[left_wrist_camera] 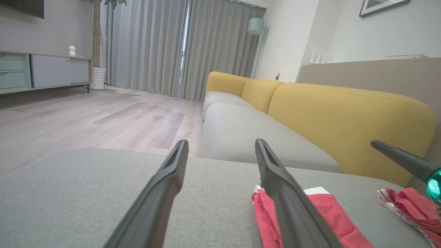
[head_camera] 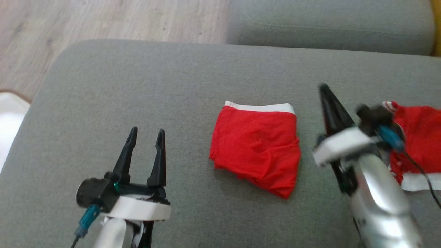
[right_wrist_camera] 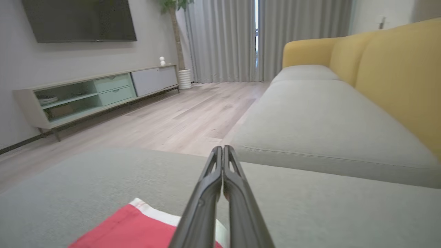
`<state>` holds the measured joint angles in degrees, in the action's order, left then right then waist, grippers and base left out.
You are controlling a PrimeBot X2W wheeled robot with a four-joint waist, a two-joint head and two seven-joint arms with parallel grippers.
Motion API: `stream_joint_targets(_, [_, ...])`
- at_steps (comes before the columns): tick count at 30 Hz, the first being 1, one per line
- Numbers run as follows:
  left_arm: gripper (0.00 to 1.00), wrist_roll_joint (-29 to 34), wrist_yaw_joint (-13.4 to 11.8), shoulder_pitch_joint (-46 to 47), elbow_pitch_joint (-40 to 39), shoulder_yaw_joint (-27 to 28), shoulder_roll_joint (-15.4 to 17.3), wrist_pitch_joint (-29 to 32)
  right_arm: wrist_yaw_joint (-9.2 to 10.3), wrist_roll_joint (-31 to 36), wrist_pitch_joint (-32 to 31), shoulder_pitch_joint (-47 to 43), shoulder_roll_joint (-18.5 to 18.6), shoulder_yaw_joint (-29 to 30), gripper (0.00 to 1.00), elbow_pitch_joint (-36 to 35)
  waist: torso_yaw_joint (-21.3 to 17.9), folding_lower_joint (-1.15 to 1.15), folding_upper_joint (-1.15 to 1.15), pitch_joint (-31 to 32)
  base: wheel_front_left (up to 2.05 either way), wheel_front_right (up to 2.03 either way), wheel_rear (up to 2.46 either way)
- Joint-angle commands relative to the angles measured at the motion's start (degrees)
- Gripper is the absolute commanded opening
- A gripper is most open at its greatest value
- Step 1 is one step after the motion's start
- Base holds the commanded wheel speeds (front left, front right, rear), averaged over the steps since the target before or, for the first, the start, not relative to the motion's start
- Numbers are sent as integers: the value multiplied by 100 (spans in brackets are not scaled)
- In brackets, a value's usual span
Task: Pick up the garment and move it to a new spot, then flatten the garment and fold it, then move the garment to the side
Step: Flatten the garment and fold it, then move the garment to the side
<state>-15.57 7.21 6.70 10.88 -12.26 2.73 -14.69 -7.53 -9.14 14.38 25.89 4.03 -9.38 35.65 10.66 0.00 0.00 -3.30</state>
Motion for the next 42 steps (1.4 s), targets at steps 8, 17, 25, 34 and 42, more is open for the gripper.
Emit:
stream_joint_targets(8, [100, 71, -35, -86, -255, 348, 15, -31, 4, 485, 61, -1421, -110, 958, 0, -1658, -214, 0, 0, 159, 0, 0, 0])
stream_joint_targets(17, [100, 88, -20, -189, -210, 400, 15, -31, 4, 144, 62, -2085, -114, 942, 0, -2148, -329, 0, 0, 180, 0, 0, 0])
stream_joint_targets(25, [100, 94, -9, -204, -201, 370, 15, -31, 4, 101, 62, -2108, -114, 834, 0, -2165, -359, 0, 0, 213, 0, 0, 0])
stream_joint_targets(34, [100, 109, 5, -191, -220, 316, 15, -31, 4, 145, 58, -2044, -114, 761, 100, -1973, -330, 0, 0, 141, 0, 0, 0])
stream_joint_targets(42, [100, 87, 16, -90, -222, 191, 15, -31, 4, 378, -134, -1711, -115, 644, 100, -1517, -160, 0, 0, -77, 0, 0, 0])
